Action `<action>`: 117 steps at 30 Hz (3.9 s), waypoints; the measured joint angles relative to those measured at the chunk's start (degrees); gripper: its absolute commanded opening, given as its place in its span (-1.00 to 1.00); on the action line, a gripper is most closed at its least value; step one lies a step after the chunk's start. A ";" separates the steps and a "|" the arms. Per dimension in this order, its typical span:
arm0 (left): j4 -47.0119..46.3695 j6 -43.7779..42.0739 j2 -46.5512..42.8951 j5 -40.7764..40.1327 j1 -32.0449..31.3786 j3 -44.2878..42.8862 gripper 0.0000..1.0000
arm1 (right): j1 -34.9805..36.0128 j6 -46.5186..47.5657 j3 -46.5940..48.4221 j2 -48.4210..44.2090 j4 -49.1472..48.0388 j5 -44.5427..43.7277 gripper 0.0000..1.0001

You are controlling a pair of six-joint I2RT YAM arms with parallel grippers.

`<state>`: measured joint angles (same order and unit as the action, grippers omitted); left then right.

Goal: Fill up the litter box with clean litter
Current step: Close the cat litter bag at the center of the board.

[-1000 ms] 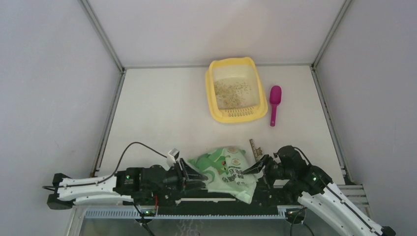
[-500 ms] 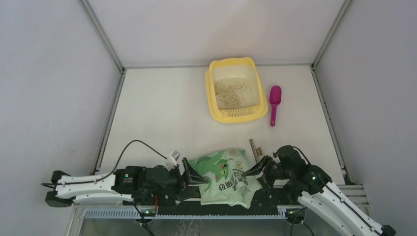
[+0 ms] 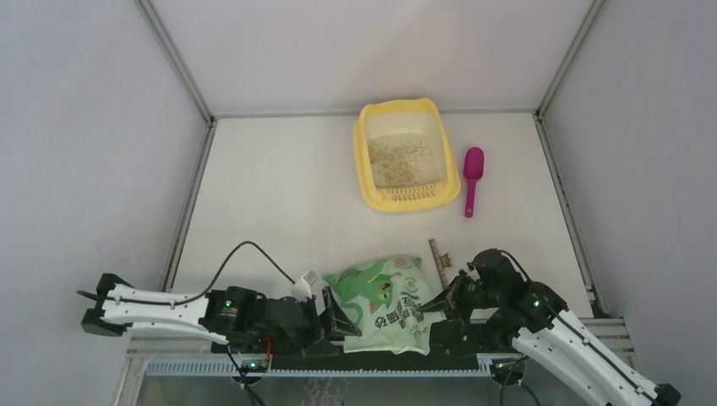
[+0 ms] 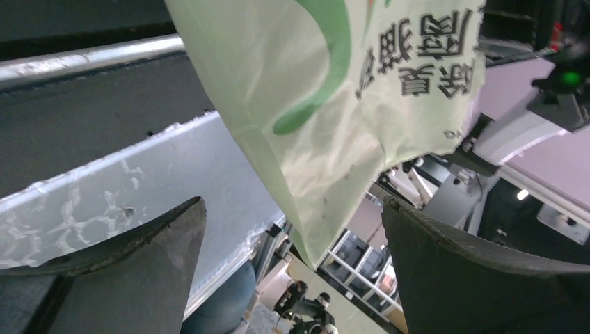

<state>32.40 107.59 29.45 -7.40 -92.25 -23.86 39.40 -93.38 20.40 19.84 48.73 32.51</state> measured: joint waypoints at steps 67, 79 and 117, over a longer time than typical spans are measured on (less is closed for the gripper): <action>37.66 -39.21 11.47 -27.91 27.85 -43.74 0.03 | -12.33 46.18 9.70 31.58 -43.36 -7.15 -1.00; 25.81 -63.08 36.37 -5.62 36.41 -55.10 1.00 | -9.81 55.01 2.40 31.43 -57.64 -13.38 -1.00; 18.08 -97.22 43.41 17.14 47.41 -45.90 1.00 | -15.02 78.44 -4.33 43.87 -90.60 8.50 -1.00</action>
<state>50.48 10.37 72.86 9.74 -44.84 -69.76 24.38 -14.94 16.08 63.70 -41.87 41.01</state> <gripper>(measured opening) 0.996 0.017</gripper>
